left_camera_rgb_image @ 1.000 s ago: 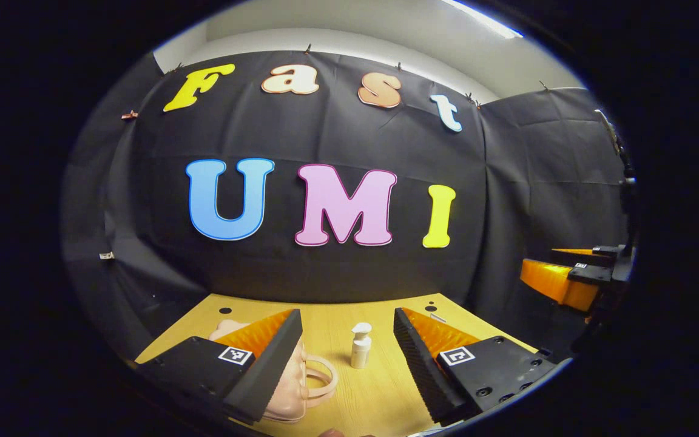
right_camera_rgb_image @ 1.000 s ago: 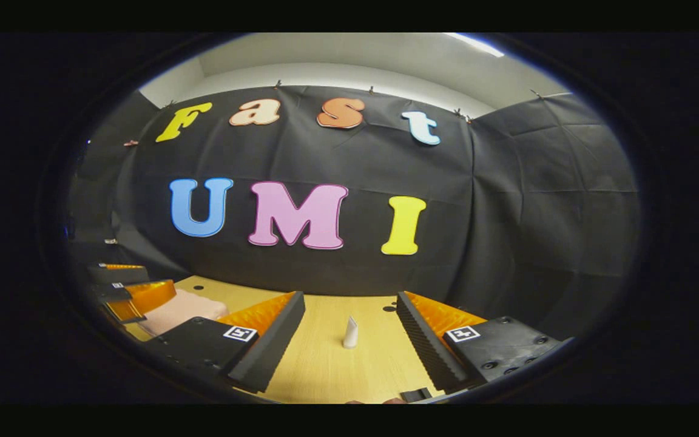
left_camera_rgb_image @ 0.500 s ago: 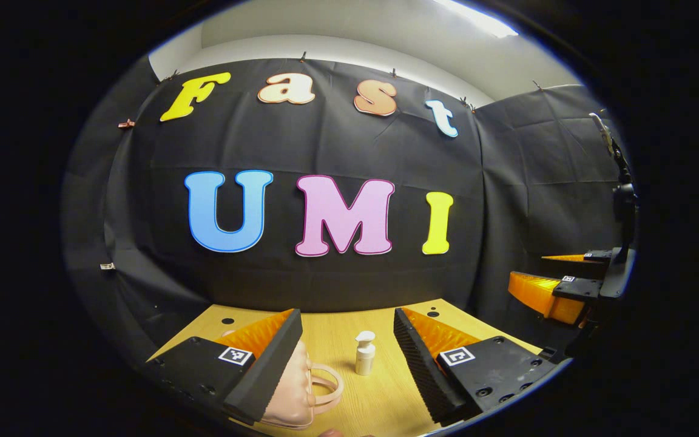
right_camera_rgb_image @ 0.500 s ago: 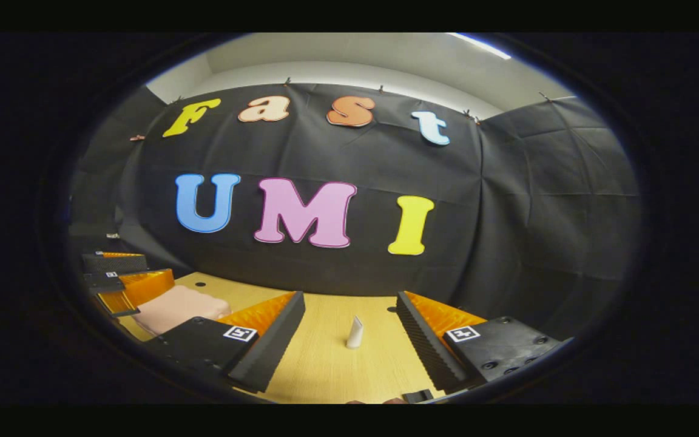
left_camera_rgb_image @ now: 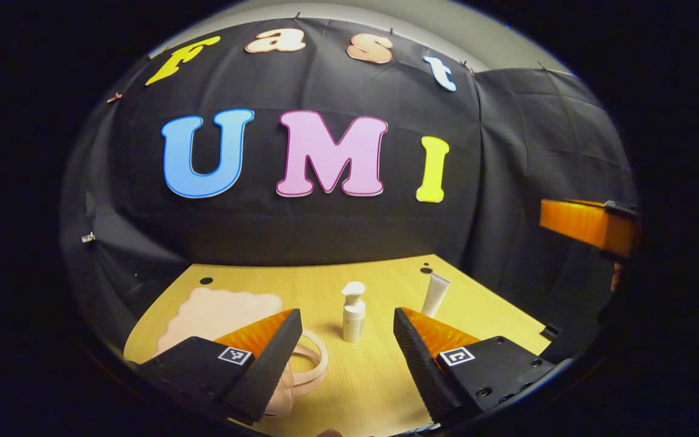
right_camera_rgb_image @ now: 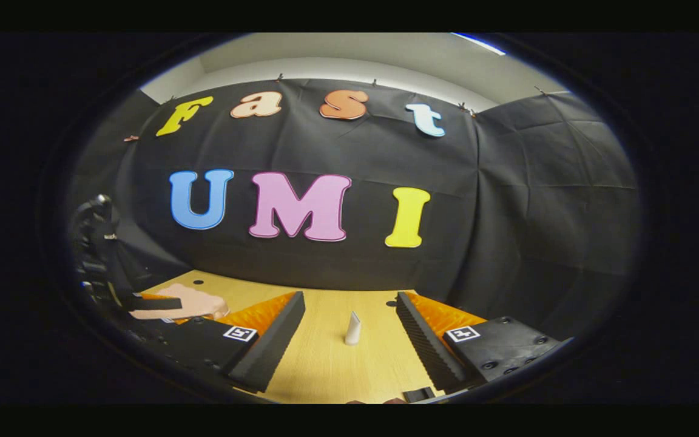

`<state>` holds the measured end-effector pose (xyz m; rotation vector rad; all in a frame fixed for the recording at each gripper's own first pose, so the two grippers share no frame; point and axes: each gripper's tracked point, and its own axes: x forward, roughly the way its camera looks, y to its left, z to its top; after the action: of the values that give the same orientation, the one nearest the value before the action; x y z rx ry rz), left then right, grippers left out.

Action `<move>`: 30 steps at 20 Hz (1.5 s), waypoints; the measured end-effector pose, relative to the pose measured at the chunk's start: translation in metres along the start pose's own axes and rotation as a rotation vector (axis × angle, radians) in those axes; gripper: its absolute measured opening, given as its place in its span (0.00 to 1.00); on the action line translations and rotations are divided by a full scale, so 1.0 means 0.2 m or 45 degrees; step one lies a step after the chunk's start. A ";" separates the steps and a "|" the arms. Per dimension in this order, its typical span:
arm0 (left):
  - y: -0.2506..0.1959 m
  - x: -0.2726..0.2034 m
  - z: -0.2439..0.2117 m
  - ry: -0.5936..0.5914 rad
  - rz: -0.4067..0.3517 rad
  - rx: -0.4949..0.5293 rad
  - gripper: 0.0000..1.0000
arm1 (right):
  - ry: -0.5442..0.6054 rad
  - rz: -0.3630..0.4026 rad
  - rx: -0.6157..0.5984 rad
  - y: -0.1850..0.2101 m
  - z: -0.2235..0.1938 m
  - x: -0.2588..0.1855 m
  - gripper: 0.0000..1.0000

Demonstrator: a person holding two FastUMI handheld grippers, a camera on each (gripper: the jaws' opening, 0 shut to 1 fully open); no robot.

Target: First open the suitcase, pack the skin care products into it, and then close the suitcase.

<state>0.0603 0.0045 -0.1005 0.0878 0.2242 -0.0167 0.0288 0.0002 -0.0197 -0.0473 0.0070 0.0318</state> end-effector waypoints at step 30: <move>0.44 0.24 0.11 0.491 0.125 -0.066 0.09 | 0.268 0.026 0.149 -0.40 -0.44 0.70 0.99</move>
<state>0.1149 0.0902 -0.0831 0.0498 0.6050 0.1047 0.1713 -0.0791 -0.1059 0.0669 0.2197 0.0470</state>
